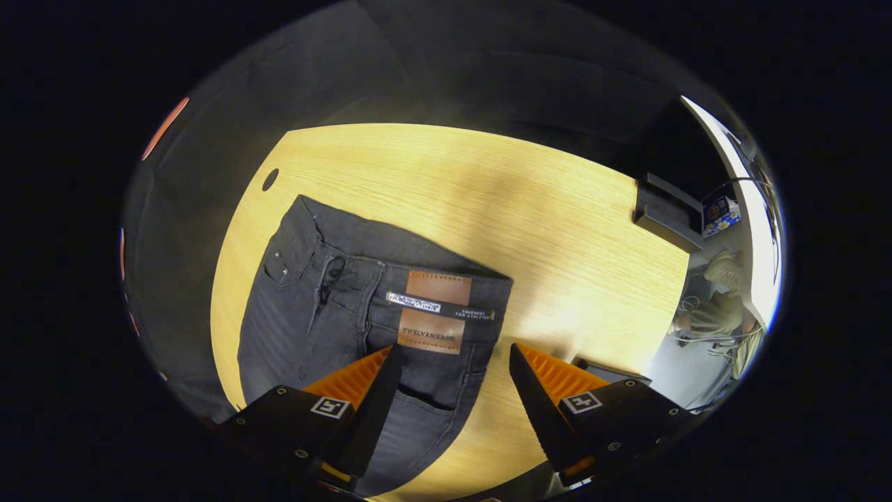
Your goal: Grasp the waist and the cuffs of the jeans and fold them to make the two legs overlap; first hold the waist and fold one-third of the jeans toward the cuffs, then hold the cuffs and fold the remaining one-third in the same direction to finish folding.
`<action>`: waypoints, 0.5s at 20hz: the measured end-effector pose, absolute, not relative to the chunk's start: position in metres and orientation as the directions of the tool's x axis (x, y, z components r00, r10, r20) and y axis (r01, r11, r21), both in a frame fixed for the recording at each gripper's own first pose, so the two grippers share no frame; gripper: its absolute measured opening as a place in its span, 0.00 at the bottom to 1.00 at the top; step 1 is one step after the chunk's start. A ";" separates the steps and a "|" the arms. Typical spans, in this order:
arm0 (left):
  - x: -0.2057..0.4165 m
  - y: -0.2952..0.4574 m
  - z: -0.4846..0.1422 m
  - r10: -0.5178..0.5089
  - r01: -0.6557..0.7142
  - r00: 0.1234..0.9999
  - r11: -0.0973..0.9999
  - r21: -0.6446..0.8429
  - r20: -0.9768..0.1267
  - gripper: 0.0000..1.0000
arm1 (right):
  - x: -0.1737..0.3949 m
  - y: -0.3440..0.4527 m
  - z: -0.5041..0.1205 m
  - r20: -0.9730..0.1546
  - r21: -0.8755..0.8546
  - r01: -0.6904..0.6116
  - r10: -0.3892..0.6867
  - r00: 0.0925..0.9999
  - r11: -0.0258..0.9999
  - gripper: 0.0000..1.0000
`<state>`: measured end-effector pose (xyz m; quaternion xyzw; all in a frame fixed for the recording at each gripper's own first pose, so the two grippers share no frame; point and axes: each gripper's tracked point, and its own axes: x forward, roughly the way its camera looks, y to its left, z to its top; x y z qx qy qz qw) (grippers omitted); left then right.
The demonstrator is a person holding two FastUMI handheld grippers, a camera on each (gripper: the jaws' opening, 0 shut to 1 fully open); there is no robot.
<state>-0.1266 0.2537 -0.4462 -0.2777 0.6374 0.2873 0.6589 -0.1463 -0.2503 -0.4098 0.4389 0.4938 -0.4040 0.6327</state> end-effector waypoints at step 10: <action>-0.140 0.271 -0.474 -0.010 -0.878 -0.144 0.462 0.123 -0.990 0.99 | -0.146 -0.249 -0.421 -0.995 0.054 0.958 -0.063 0.075 0.281 0.93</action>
